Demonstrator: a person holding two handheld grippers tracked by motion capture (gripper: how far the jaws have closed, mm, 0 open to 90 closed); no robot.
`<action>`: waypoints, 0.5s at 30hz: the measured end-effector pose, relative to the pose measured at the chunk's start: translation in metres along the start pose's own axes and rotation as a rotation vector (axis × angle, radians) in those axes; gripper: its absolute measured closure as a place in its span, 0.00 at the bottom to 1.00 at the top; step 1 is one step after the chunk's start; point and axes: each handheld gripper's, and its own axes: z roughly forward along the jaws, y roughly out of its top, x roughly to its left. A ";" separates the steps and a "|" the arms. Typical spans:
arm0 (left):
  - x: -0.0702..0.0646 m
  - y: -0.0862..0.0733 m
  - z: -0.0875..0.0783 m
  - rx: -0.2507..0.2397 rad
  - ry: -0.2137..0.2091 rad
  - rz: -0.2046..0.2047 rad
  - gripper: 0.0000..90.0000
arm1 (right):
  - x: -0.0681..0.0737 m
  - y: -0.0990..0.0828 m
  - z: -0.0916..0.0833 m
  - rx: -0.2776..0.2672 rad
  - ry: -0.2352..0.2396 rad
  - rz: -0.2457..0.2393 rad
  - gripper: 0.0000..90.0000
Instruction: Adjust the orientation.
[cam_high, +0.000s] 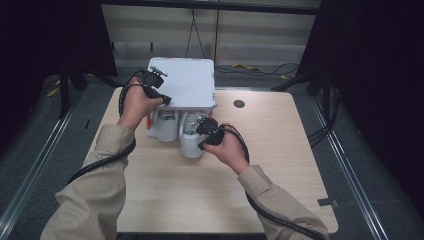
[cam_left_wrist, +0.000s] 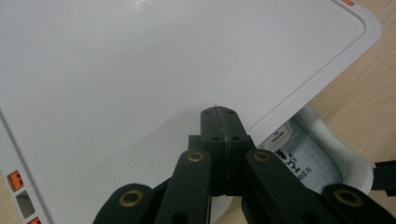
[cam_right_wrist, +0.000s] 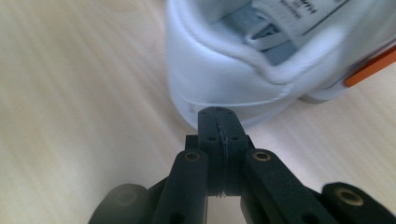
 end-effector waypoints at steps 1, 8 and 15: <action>0.000 0.000 0.000 -0.002 0.001 0.000 1.00 | 0.000 0.001 0.000 0.003 -0.008 -0.015 0.96; 0.000 0.000 0.000 -0.003 -0.003 0.003 1.00 | 0.026 0.001 0.003 0.014 0.111 -0.089 1.00; 0.002 0.000 0.000 0.000 -0.013 0.005 1.00 | 0.021 0.012 0.025 -0.030 0.052 -0.098 1.00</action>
